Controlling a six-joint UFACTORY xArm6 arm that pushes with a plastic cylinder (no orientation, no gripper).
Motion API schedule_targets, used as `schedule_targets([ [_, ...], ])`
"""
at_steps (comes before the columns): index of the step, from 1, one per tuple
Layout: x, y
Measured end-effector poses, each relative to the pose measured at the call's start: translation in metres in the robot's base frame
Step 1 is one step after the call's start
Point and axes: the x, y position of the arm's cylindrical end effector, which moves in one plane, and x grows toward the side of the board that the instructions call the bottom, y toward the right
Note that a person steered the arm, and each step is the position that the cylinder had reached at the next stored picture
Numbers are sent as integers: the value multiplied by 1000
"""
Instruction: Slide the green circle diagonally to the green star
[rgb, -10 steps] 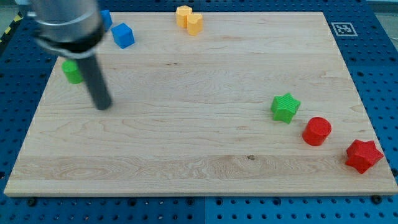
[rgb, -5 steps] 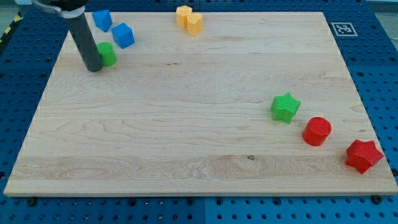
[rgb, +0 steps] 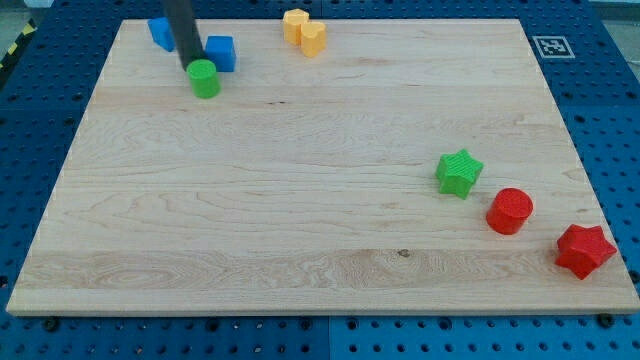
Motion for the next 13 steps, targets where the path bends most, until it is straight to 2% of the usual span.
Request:
schedule_targets([
  [1,41,23],
  [3,78,-7],
  [7,72,172],
  [8,38,174],
  [9,51,196],
  [10,86,220],
  [11,95,230],
  [13,102,175],
])
